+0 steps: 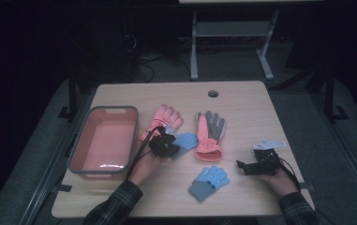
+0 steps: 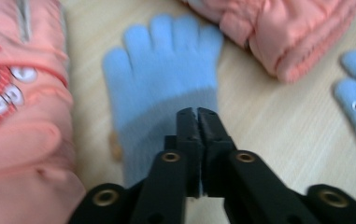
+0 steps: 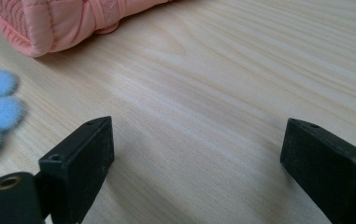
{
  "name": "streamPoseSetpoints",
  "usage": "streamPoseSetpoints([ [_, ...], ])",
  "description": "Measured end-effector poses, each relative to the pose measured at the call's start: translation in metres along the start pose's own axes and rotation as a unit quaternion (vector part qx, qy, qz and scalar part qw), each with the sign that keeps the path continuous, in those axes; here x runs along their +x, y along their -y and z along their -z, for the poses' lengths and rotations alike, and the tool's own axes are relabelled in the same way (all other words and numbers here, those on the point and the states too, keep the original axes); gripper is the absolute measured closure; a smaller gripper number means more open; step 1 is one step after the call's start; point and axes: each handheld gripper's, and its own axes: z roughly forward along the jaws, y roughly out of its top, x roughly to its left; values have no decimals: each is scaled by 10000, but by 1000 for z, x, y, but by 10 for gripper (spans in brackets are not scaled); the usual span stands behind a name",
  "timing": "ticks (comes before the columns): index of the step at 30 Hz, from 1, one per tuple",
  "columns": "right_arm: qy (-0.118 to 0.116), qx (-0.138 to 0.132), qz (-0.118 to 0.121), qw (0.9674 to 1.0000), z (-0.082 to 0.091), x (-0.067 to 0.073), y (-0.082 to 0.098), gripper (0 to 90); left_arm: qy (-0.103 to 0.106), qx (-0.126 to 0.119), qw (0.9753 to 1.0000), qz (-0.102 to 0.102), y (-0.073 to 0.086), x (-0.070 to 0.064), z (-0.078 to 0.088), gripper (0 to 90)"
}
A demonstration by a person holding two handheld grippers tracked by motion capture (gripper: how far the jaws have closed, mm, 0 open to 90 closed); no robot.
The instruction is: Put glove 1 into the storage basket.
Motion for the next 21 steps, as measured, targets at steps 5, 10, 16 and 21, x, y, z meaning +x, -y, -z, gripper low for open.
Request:
streamPoseSetpoints([
  [5, 1, -1, 0, 10000, 0, 0, 0, 92, -25, -134, 9999, -18, -11, 7, -2, 742],
  [10, -19, 9, 12, 10000, 0, 0, 0, 92, 15, -40, 9999, 95, -17, 15, -13, 640],
  [16, -25, 6, 18, 10000, 0, 0, 0, 92, 79, 177, 9998, 72, -12, 21, -29, 614],
  [21, -41, 5, 38, 10000, 0, 1, 0, 92, 208, 111, 9997, 65, -10, 24, -31, 775],
])
